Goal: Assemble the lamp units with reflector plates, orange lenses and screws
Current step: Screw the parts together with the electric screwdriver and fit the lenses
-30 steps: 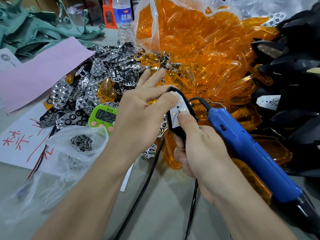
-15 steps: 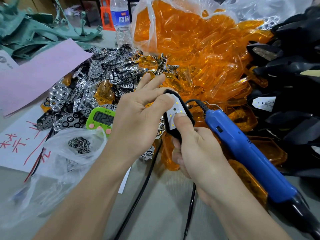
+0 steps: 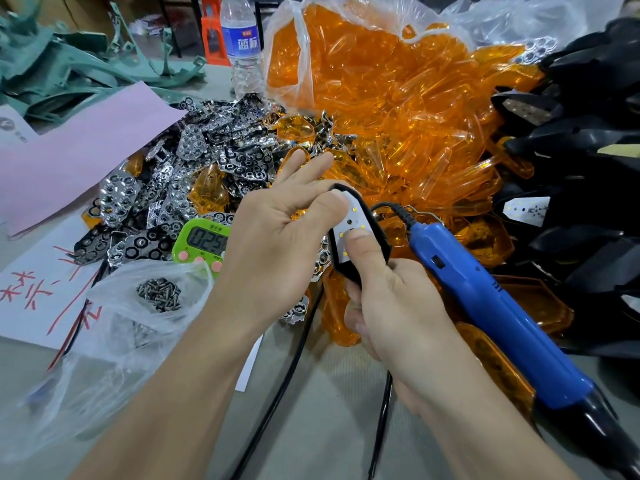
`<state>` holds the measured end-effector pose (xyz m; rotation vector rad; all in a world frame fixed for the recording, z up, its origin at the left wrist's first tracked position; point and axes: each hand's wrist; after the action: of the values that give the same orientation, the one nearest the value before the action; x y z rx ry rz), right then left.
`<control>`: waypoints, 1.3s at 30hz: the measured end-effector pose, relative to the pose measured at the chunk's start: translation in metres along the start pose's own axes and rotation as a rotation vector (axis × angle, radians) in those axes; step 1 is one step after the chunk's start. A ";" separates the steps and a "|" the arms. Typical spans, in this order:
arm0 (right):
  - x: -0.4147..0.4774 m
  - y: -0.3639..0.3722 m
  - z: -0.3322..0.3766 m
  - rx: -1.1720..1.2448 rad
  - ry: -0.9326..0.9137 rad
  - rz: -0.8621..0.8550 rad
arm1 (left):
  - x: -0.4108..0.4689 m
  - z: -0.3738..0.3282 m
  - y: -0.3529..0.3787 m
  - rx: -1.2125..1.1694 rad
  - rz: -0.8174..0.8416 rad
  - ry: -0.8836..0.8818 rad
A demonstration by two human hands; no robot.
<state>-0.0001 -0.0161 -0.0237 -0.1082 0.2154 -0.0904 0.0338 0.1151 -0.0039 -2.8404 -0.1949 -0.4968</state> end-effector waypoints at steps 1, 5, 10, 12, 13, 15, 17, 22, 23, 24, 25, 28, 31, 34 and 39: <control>0.000 0.000 0.000 -0.012 -0.003 0.000 | 0.000 -0.001 0.000 0.005 -0.002 -0.001; 0.000 0.000 0.002 -0.036 0.029 -0.003 | -0.001 -0.002 -0.001 0.014 0.005 -0.003; 0.001 0.001 0.003 -0.078 0.038 -0.002 | -0.001 -0.002 0.000 0.000 -0.007 -0.012; 0.001 0.002 0.004 -0.076 0.035 0.003 | 0.000 -0.001 -0.001 0.006 -0.011 -0.007; 0.001 0.002 0.004 -0.073 0.037 0.002 | 0.001 -0.001 -0.001 0.008 -0.014 -0.009; 0.001 0.002 0.004 -0.067 0.044 0.000 | 0.001 -0.003 0.001 0.010 -0.027 -0.022; 0.000 0.002 0.004 -0.058 0.049 -0.001 | -0.001 -0.004 0.002 -0.023 -0.039 -0.045; 0.000 0.001 0.004 -0.036 0.036 0.008 | -0.004 -0.009 0.001 -0.064 -0.030 -0.008; 0.001 0.002 0.004 -0.027 0.034 0.007 | -0.004 -0.010 0.001 -0.080 -0.036 -0.030; 0.001 0.002 0.004 -0.020 0.032 0.009 | -0.004 -0.011 0.001 -0.098 -0.049 -0.064; 0.002 0.002 0.004 -0.019 0.030 0.010 | -0.005 -0.012 0.001 -0.114 -0.064 -0.101; 0.001 0.001 0.003 -0.031 0.043 0.015 | -0.002 -0.014 -0.005 -0.130 -0.107 -0.130; 0.001 -0.001 0.003 -0.023 0.049 0.001 | 0.000 -0.015 -0.029 0.072 -0.176 -0.059; 0.000 -0.001 0.003 -0.026 0.040 -0.009 | -0.004 -0.011 -0.058 0.559 0.029 -0.010; -0.001 -0.001 0.004 -0.037 0.064 -0.022 | -0.009 -0.006 -0.069 0.889 0.545 -0.224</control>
<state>0.0002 -0.0162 -0.0196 -0.1442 0.2798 -0.1119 0.0113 0.1789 0.0132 -1.9392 0.2590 0.0431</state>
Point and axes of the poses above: each hand's wrist, its own x-axis towards the middle knuckle, its own y-axis out of the palm, z = x × y, and after that the axes turned 5 degrees about -z, right-handed
